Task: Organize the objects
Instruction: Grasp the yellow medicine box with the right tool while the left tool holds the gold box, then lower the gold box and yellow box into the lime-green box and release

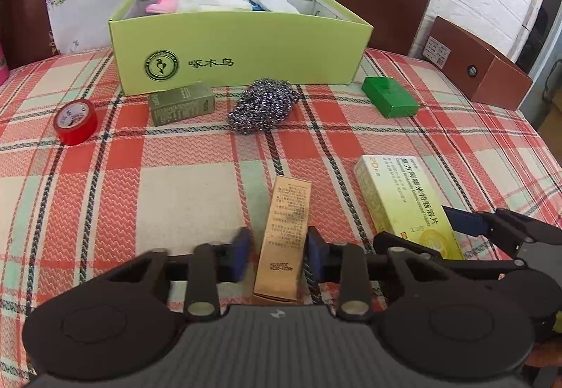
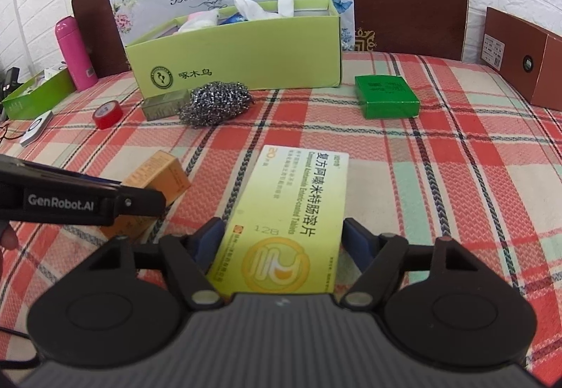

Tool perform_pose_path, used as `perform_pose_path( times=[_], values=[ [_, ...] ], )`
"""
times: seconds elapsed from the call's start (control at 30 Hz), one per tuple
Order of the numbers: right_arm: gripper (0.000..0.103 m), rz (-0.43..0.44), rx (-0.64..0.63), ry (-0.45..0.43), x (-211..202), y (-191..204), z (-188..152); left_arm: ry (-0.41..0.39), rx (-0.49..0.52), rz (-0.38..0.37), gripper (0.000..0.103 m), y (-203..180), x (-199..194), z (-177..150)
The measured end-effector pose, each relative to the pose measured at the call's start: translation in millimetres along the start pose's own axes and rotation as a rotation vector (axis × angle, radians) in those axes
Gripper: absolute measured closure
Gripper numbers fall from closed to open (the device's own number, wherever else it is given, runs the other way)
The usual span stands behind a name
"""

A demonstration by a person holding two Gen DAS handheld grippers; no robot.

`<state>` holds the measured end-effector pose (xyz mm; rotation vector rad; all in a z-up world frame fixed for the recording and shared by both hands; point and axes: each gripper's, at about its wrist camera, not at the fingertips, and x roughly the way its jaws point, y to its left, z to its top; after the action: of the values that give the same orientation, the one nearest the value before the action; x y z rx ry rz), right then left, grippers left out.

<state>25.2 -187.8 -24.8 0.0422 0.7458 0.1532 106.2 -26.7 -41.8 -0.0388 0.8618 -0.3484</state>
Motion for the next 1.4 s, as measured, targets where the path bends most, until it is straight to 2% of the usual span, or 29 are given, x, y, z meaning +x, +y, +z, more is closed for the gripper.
perform_pose_path(
  times=[0.2, 0.33, 0.37, 0.47, 0.53, 0.6, 0.67, 0.7, 0.87, 0.9, 0.97, 1.03, 1.17, 1.4],
  values=[
    [0.034, 0.04, -0.004, -0.006, -10.9, -3.4, 3.5, -0.017, -0.001, -0.018, 0.078, -1.3, -10.3, 2.3],
    [0.036, 0.079, -0.001, -0.07, -30.2, -5.9, 21.9, -0.089, 0.006, -0.05, 0.078, -2.3, -33.2, 19.8],
    [0.071, 0.081, -0.007, -0.095, -34.5, -5.8, 29.1, -0.106, 0.002, -0.063, 0.078, -1.9, -38.2, 26.1],
    [0.091, 0.133, 0.025, -0.142, -40.5, -14.0, 54.1, -0.178, 0.005, -0.071, 0.078, -3.0, -51.1, 49.2],
    [0.09, 0.11, -0.004, -0.154, -38.2, -15.1, 66.7, -0.208, 0.022, -0.045, 0.078, -4.4, -52.9, 61.5],
    [0.081, 0.101, -0.075, -0.139, -35.2, -12.5, 67.7, -0.207, 0.015, -0.039, 0.078, -1.6, -52.5, 64.4],
    [0.025, 0.116, -0.118, -0.106, -32.0, -11.2, 56.5, -0.187, 0.01, -0.043, 0.078, 4.1, -50.1, 57.7],
    [0.02, 0.113, -0.142, -0.079, -28.4, -8.7, 48.1, -0.172, 0.003, -0.037, 0.078, 5.6, -46.9, 54.0],
    [0.024, 0.092, -0.192, 0.07, 0.5, 4.9, 15.4, -0.096, -0.027, -0.034, 0.078, 14.2, -30.8, 39.5],
    [0.025, 0.082, -0.195, 0.079, 2.5, 7.0, 11.3, -0.092, -0.025, -0.034, 0.078, 14.4, -30.0, 38.2],
    [0.038, 0.082, -0.188, 0.089, 5.1, 7.1, 7.0, -0.09, -0.024, -0.032, 0.078, 15.3, -29.1, 38.5],
    [0.038, 0.089, -0.181, 0.084, 4.0, 6.0, 9.0, -0.093, -0.024, -0.026, 0.078, 15.9, -27.8, 41.6],
    [0.038, 0.12, -0.169, 0.039, -4.9, 2.9, 25.5, -0.119, -0.022, -0.048, 0.078, 13.7, -31.7, 53.0],
    [0.038, 0.152, -0.11, -0.167, -22.9, -7.4, 101.6, -0.239, 0.008, -0.085, 0.078, 1.6, -49.5, 104.3]
  ],
)
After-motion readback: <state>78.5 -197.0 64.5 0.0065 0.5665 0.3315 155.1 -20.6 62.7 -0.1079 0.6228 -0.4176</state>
